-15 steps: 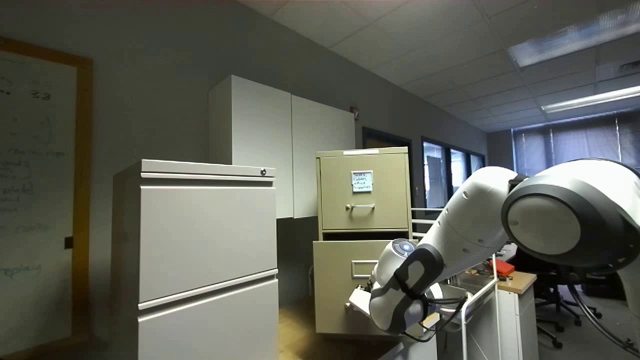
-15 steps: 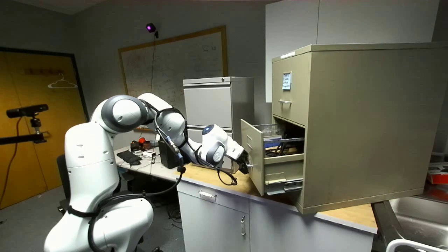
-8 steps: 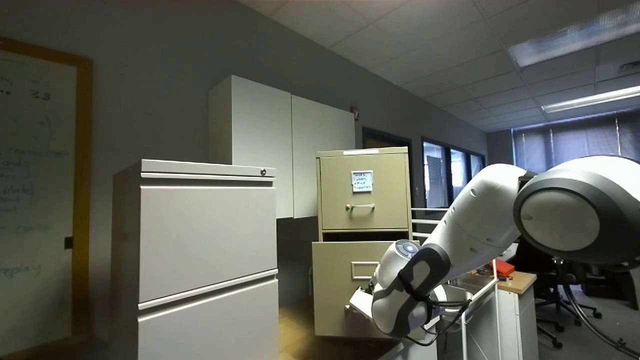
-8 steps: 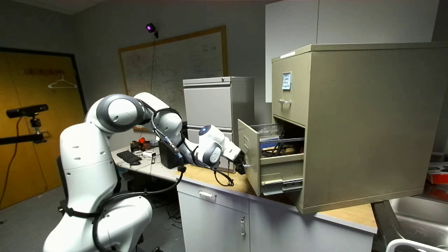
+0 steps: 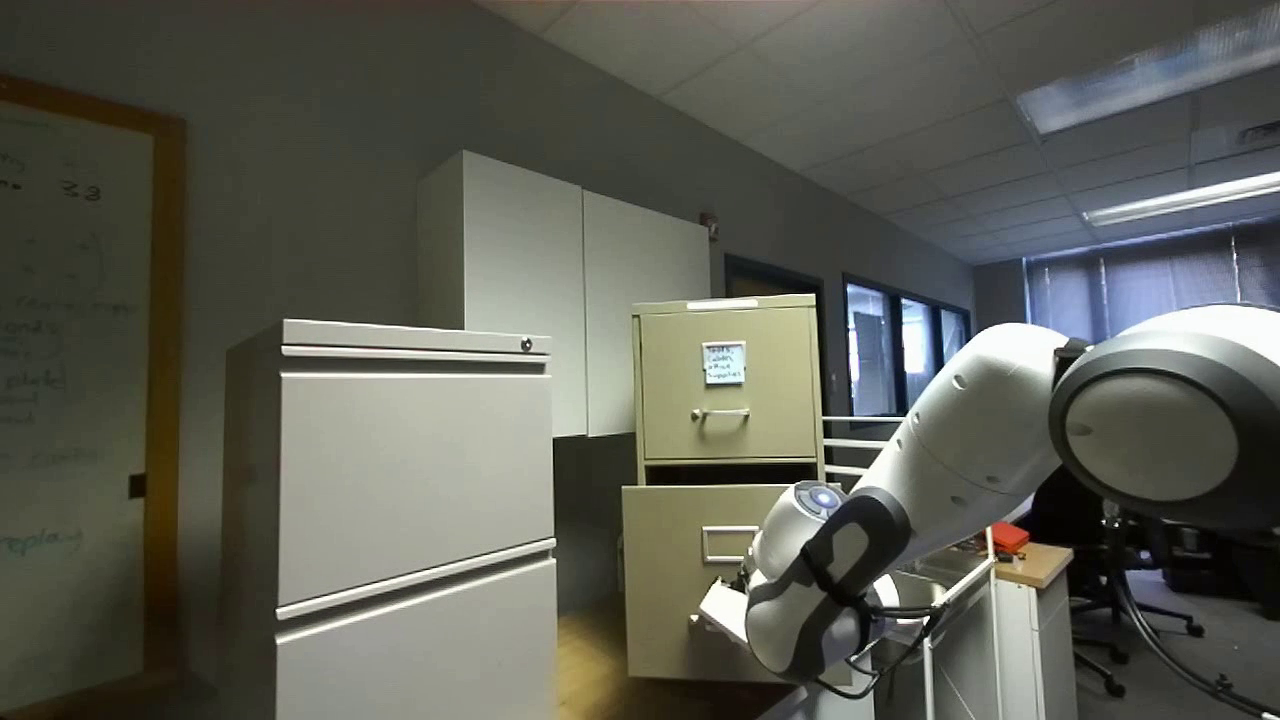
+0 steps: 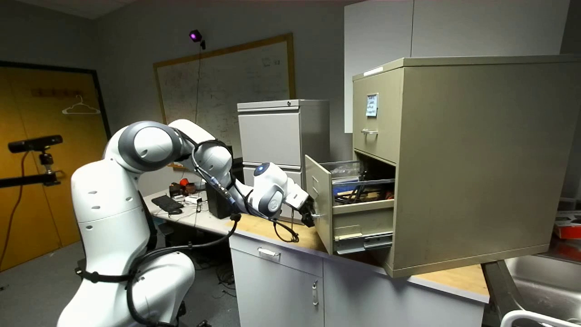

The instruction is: Open the bottom drawer of the file cabinet on the right

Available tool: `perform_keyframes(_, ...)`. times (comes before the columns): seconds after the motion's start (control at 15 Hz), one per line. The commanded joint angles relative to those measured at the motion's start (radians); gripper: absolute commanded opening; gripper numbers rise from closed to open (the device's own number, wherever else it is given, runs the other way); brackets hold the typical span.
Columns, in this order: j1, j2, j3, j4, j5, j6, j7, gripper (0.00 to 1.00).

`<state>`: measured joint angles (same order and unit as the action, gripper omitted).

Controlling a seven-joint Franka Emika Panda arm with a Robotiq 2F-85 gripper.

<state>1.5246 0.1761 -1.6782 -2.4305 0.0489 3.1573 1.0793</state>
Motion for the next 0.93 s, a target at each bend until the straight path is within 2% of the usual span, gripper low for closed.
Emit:
perform_keyframes(0.0,0.18,-0.047,-0.038,-0.02,0.024,-0.051,-0.004,0.02)
perform_keyframes(0.13,0.236,-0.04,-0.085,-0.028,0.034,-0.058,-0.003,0.02)
perform_keyframes(0.2,0.264,-0.034,-0.108,-0.031,0.04,-0.066,-0.001,0.34)
perform_keyframes(0.27,0.292,-0.025,-0.132,-0.034,0.047,-0.077,-0.002,0.34)
perform_keyframes(0.47,0.376,0.027,-0.183,-0.033,0.08,-0.153,0.006,0.54)
perform_keyframes(0.67,0.431,0.165,-0.227,-0.049,0.14,-0.253,0.058,0.75)
perform_keyframes(0.87,0.447,0.34,-0.217,-0.061,0.178,-0.406,0.176,0.99)
